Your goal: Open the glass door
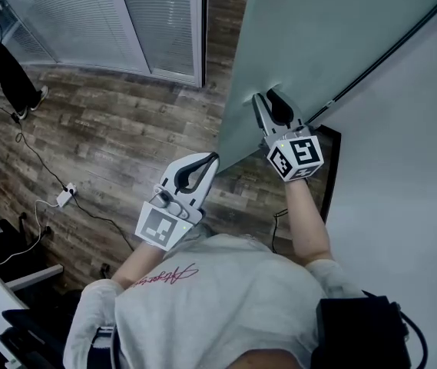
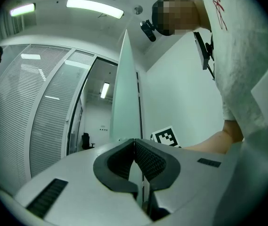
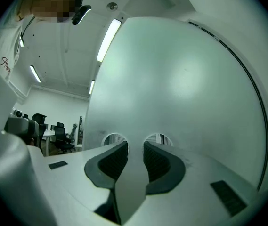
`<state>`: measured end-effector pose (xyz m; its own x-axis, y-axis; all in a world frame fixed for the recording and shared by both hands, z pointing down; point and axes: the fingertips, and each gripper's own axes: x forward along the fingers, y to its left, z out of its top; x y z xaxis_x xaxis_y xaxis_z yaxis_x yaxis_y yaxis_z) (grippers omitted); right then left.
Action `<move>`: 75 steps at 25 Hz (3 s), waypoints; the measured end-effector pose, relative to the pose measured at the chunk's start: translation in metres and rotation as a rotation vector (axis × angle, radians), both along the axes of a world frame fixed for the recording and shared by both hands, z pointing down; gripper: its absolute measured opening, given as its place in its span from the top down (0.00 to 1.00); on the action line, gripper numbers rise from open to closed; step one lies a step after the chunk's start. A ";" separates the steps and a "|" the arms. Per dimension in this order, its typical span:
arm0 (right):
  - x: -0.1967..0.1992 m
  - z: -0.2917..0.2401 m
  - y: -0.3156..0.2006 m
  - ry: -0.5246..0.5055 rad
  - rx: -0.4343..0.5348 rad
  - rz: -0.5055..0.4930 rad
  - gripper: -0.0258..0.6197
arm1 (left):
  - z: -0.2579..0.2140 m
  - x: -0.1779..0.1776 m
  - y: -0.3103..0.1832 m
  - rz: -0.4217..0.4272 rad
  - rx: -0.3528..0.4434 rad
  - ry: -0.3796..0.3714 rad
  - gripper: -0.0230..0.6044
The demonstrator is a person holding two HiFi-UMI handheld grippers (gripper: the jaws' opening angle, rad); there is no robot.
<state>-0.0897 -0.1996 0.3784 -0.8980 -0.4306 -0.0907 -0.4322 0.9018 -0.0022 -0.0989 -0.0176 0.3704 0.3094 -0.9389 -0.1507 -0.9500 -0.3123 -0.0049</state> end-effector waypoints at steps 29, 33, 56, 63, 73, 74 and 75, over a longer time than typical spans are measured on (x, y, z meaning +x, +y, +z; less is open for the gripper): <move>0.123 -0.006 0.073 0.038 -0.006 -0.198 0.78 | -0.023 0.160 0.060 -0.243 0.081 0.037 0.94; 0.139 -0.002 0.081 0.034 -0.010 -0.191 0.78 | -0.024 0.172 0.068 -0.202 0.073 0.022 0.94; 0.250 -0.001 0.102 0.005 0.008 -0.211 0.78 | -0.024 0.263 0.113 0.131 0.028 -0.008 0.94; 0.281 -0.001 0.104 -0.024 0.005 -0.238 0.78 | -0.025 0.293 0.101 0.216 0.021 -0.026 0.94; 0.320 -0.001 0.111 0.009 0.028 -0.314 0.78 | -0.021 0.347 0.087 0.274 0.002 -0.023 0.94; 0.324 -0.001 0.112 0.007 0.025 -0.323 0.78 | -0.022 0.352 0.086 0.275 0.001 -0.021 0.94; 0.328 -0.001 0.112 0.006 0.023 -0.333 0.78 | -0.023 0.358 0.084 0.275 0.001 -0.018 0.94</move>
<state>0.2382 -0.0876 0.3773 -0.9896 -0.1111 -0.0911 -0.1134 0.9933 0.0210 0.2588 0.0665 0.3473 0.5557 -0.8188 -0.1438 -0.8290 -0.5589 -0.0213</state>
